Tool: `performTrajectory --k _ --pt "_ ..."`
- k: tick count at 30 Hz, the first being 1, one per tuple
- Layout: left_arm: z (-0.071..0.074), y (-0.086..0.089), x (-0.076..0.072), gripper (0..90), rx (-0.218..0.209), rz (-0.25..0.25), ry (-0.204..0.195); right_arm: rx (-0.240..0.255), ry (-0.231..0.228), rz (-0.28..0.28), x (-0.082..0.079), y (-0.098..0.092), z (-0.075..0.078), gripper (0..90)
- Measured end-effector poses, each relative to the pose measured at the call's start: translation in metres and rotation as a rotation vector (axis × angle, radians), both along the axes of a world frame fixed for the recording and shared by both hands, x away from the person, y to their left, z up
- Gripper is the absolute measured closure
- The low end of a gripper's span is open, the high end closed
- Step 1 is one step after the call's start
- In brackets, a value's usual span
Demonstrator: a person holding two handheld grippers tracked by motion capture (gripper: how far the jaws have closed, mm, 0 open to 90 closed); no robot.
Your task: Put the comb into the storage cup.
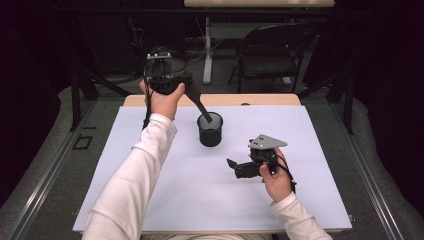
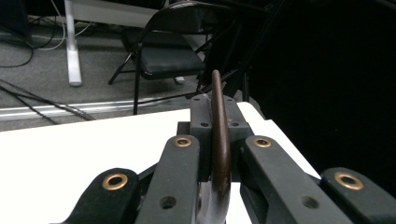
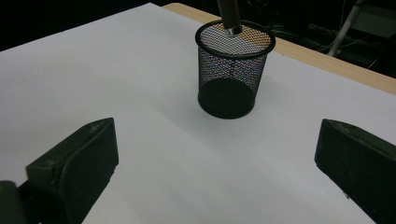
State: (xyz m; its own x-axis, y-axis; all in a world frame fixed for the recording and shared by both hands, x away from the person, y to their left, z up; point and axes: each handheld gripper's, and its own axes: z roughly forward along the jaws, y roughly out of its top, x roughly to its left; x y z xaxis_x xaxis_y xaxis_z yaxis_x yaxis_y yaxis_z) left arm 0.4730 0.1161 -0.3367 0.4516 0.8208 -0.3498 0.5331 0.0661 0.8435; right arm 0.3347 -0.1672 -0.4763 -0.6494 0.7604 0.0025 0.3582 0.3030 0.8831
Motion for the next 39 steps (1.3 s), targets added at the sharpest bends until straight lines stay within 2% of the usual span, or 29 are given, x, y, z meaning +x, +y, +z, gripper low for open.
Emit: performTrajectory --k 14,39 --pt "-0.023 -0.005 0.013 86.9 0.005 0.037 0.054 0.001 0.002 0.004 0.000 -0.001 0.000 0.0" --pt "-0.043 -0.021 0.020 86.9 0.007 0.028 0.095 0.005 -0.002 0.008 -0.001 -0.001 0.001 0.0"
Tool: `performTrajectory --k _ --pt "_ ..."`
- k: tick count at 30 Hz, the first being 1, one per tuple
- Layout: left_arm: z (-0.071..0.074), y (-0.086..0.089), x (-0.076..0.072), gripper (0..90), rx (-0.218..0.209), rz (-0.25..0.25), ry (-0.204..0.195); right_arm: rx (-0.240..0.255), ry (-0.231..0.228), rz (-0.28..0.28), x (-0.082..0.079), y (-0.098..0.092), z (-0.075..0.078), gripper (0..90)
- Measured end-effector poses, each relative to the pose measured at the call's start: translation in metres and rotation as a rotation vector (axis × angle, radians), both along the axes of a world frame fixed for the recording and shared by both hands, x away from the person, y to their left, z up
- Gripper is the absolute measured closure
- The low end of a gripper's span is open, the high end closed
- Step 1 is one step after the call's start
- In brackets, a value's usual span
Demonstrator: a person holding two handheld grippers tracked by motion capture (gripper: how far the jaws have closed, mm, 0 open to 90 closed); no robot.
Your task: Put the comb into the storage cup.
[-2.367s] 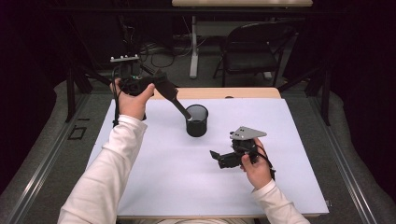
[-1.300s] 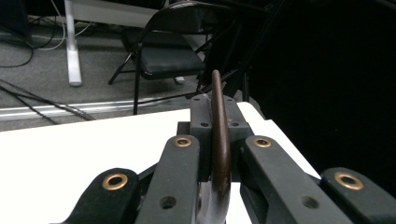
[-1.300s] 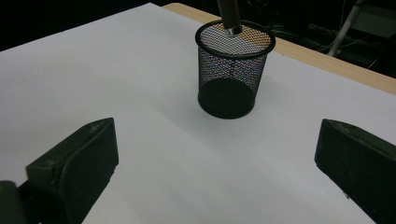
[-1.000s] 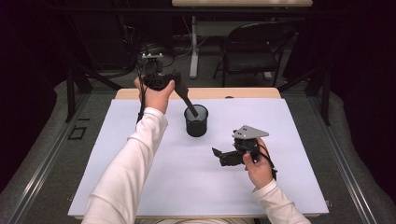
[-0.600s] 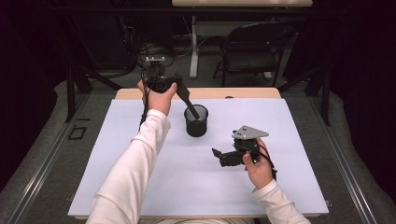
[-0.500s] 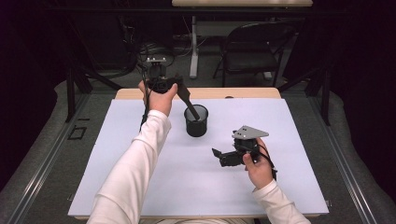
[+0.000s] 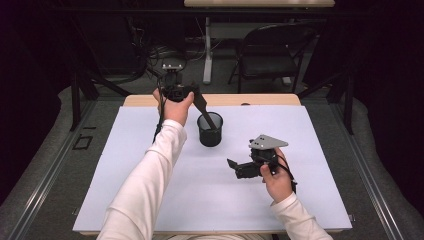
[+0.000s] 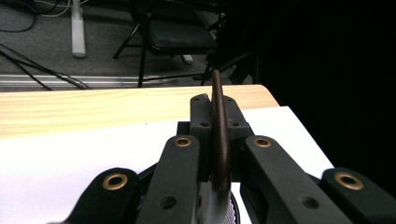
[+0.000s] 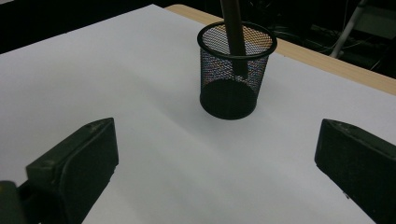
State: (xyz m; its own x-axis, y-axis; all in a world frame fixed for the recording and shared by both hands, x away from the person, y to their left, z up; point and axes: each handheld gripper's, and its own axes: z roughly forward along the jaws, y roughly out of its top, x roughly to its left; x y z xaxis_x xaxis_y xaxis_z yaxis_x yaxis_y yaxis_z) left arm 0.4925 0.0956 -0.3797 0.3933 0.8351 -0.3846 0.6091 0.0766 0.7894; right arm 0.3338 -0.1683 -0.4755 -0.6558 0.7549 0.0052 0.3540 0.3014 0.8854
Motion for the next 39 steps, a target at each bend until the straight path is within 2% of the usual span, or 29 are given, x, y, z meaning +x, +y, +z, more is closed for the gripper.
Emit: performTrajectory --k 16,39 --pt "-0.009 -0.008 0.003 86.9 0.000 -0.010 0.027 -0.004 0.001 0.006 0.000 0.001 0.000 0.0" --pt "-0.029 -0.007 0.007 86.9 -0.016 -0.003 0.068 -0.004 -0.002 0.005 0.001 0.001 -0.001 0.0"
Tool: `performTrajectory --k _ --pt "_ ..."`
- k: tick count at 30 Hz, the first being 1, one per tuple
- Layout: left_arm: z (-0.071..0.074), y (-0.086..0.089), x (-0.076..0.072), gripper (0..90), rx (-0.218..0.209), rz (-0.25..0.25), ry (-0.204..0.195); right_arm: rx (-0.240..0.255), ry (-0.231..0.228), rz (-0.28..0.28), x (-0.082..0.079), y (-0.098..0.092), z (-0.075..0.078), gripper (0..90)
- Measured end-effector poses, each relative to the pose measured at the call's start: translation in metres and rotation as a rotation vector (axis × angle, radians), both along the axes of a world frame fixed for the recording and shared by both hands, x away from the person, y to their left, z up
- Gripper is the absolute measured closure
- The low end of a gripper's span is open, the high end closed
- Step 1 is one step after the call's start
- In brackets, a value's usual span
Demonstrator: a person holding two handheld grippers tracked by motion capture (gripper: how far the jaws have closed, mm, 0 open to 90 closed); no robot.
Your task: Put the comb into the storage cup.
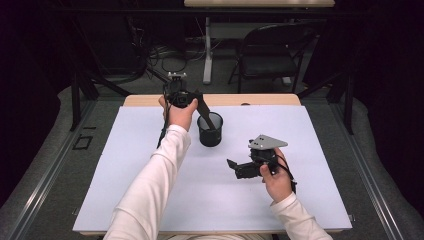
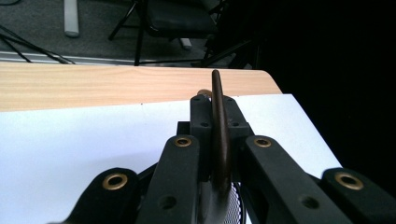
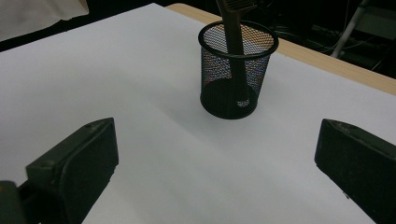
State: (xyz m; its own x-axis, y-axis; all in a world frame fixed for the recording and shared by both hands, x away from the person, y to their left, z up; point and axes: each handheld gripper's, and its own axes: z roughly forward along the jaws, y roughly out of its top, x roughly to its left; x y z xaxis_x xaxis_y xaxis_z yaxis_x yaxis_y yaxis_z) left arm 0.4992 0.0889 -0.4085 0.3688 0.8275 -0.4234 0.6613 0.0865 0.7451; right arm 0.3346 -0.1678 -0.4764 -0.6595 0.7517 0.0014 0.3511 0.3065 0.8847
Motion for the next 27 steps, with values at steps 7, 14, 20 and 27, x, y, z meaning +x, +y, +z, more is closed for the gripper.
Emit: performTrajectory --k 7,14,20,27 --pt "-0.004 0.000 0.000 86.9 0.000 0.005 0.006 -0.004 0.002 0.002 -0.001 0.001 0.000 0.0" --pt "-0.009 0.007 0.003 86.8 -0.039 0.023 0.021 -0.004 0.002 0.002 0.000 0.001 0.000 0.0" --pt "-0.012 0.012 0.004 86.7 -0.063 0.031 0.024 -0.006 0.002 0.004 0.000 0.002 0.000 0.0" --pt "-0.014 0.016 0.005 86.6 -0.073 0.041 0.034 -0.007 0.002 0.005 0.000 0.002 -0.001 0.0"
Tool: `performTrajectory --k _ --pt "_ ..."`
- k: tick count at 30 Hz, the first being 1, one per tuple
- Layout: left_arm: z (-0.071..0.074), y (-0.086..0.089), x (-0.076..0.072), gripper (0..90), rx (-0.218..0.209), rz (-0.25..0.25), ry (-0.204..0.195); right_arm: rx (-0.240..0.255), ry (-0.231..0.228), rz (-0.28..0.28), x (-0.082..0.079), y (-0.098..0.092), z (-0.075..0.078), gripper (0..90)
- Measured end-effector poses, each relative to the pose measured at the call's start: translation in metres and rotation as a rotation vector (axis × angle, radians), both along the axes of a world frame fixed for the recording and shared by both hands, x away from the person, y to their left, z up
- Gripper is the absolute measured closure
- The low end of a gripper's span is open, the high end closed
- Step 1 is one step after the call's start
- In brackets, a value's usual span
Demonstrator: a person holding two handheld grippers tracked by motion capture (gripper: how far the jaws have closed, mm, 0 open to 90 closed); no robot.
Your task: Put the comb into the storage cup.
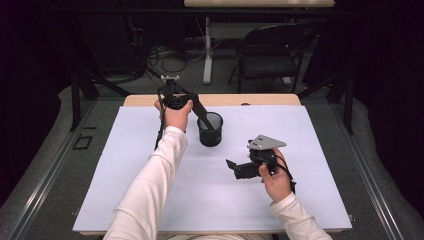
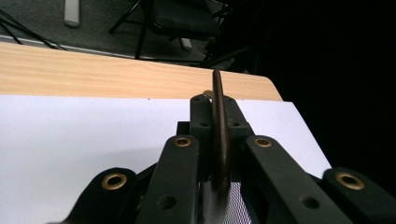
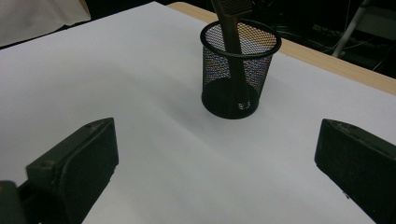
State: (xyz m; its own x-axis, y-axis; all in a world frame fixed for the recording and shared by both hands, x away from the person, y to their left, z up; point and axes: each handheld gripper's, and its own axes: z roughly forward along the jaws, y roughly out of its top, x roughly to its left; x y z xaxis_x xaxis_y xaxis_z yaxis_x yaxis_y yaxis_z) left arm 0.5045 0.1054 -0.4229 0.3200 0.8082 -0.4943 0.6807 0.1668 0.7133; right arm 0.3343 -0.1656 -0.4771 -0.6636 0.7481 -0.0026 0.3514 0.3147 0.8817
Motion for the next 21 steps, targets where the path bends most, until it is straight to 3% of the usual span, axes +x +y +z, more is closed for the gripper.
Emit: performTrajectory --k 21 --pt "-0.009 0.015 0.003 85.8 -0.020 0.039 0.027 -0.003 0.001 0.003 0.000 0.001 0.000 0.0"
